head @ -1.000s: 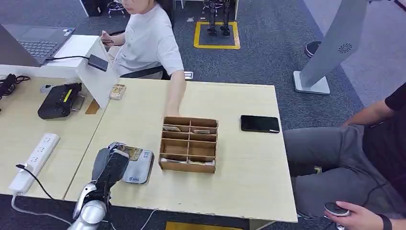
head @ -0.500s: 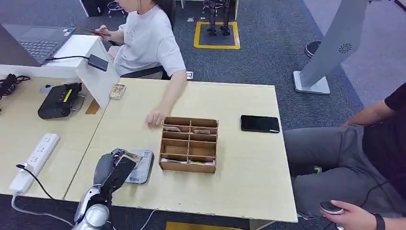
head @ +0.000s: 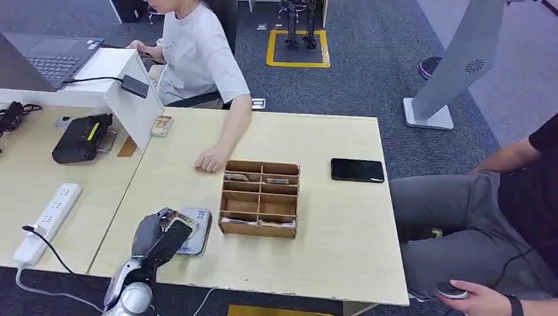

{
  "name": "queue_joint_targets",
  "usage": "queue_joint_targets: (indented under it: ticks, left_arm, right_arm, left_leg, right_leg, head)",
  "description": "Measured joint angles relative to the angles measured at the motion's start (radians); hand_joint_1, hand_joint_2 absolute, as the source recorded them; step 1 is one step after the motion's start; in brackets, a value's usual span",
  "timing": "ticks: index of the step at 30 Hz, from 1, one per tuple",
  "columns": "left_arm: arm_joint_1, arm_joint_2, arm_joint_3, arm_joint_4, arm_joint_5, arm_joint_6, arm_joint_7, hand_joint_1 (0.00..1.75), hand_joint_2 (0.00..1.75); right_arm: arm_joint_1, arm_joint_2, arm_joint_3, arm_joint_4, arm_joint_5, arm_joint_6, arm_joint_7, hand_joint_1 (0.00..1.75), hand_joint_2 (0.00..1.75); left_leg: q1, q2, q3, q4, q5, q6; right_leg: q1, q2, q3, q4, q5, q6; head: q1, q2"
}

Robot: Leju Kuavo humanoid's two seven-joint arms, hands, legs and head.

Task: Pass the card to the sensor for recognition and then transmit it.

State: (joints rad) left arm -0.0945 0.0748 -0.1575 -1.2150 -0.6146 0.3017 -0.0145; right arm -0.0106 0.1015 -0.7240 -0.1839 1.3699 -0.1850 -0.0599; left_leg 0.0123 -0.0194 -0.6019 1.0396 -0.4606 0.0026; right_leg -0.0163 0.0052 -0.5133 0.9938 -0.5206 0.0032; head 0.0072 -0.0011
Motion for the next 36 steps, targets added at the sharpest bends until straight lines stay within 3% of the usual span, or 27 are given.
queue_joint_targets:
  ticks: [21,24,30,36]
  left_arm:
    - [-0.003,-0.028,0.035,0.085,-0.031,0.028,-0.020,1.75,1.75]
    - [-0.001,-0.032,0.040,0.086,-0.013,0.022,-0.032,1.75,1.75]
    - [0.006,-0.038,0.056,0.072,0.150,-0.049,-0.106,1.75,1.75]
    - [0.009,-0.040,0.062,0.064,0.164,-0.053,-0.116,1.75,1.75]
  right_arm:
    - [-0.001,0.000,0.001,0.000,0.013,0.002,0.000,0.00,0.00]
    - [-0.001,0.000,0.001,0.000,0.013,0.002,-0.003,0.00,0.00]
    - [-0.001,0.000,0.005,0.000,0.016,-0.003,-0.006,0.00,0.00]
    - [-0.001,0.000,0.005,0.000,0.016,-0.005,-0.009,0.00,0.00]
  left_leg:
    - [0.000,-0.001,0.003,0.000,0.000,0.000]
    - [0.000,-0.001,0.003,0.000,0.000,0.000]
    - [0.000,-0.001,0.003,0.000,0.000,0.001]
    - [0.000,-0.001,0.002,0.000,0.000,0.001]
  right_leg:
    - [0.000,-0.001,0.002,0.000,0.000,0.000]
    - [0.000,-0.001,0.002,0.000,0.000,0.000]
    - [0.000,-0.001,0.002,0.000,0.000,0.000]
    - [0.000,-0.001,0.002,0.000,0.000,0.000]
  head:
    - [0.000,0.000]
    - [0.000,0.000]
    - [0.000,0.000]
    - [0.000,0.000]
